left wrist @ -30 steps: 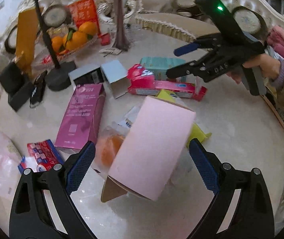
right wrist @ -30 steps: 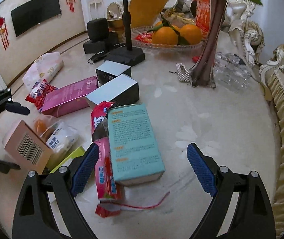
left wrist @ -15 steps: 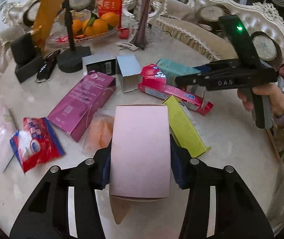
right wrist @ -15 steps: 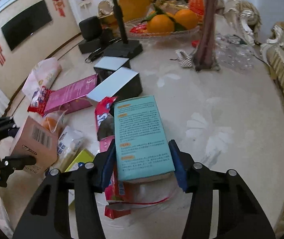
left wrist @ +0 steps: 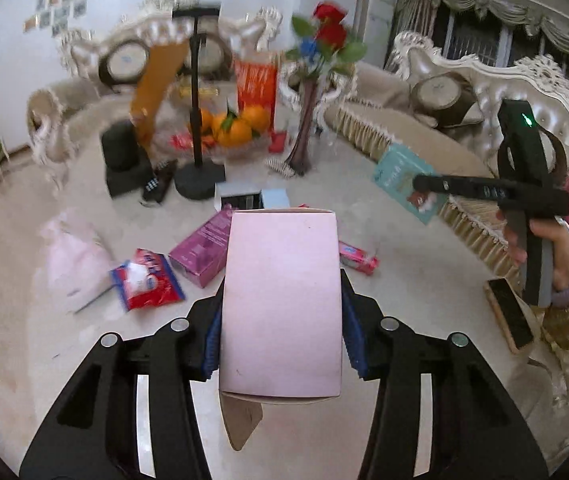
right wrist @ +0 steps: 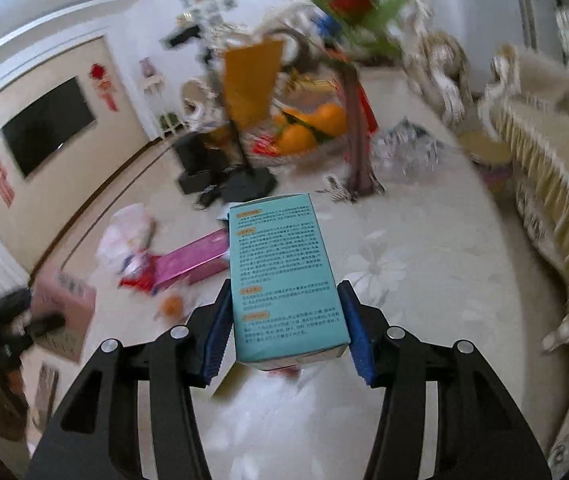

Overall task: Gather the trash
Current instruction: 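Carry the pink and teal boxes to the wastebasket and open both tools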

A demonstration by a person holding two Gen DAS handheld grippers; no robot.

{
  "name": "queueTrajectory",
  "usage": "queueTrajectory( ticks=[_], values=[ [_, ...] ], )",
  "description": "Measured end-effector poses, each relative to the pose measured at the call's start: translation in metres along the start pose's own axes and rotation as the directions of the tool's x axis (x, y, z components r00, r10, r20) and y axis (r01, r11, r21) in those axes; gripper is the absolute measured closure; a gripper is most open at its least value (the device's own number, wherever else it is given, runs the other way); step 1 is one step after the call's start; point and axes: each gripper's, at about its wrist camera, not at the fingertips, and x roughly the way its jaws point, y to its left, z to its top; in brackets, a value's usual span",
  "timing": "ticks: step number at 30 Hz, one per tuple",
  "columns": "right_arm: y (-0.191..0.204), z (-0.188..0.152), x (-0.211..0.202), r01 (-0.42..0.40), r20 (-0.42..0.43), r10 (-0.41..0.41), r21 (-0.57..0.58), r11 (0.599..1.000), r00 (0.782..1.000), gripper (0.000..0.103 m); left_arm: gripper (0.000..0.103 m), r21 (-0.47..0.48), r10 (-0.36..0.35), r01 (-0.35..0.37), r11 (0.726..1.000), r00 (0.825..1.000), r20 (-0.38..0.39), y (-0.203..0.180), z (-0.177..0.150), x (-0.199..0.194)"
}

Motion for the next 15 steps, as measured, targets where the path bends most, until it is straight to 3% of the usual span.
queueTrajectory(
  ticks=[4,8,11,15],
  values=[
    [0.053,-0.075,-0.058,-0.049,0.034,0.052,-0.085,0.995,0.998,0.054,0.055,0.026,0.018,-0.020,0.999,0.999,0.049,-0.038,-0.043,-0.056],
    [0.093,-0.151,-0.094,-0.113,0.004,0.114,-0.121,0.986,0.993,0.054,0.055,0.003,-0.018,0.018,1.000,0.998,0.068,-0.080,-0.116,-0.103],
    [0.118,-0.207,-0.115,-0.162,-0.047,0.158,-0.113,0.980,0.986,0.054,0.055,-0.025,-0.048,0.049,0.998,0.998,0.028,-0.107,-0.173,-0.122],
    [0.132,-0.273,-0.126,-0.149,-0.148,0.136,-0.079,0.986,0.980,0.054,0.055,-0.084,-0.091,0.084,0.993,0.992,-0.082,-0.128,-0.243,-0.129]
  ],
)
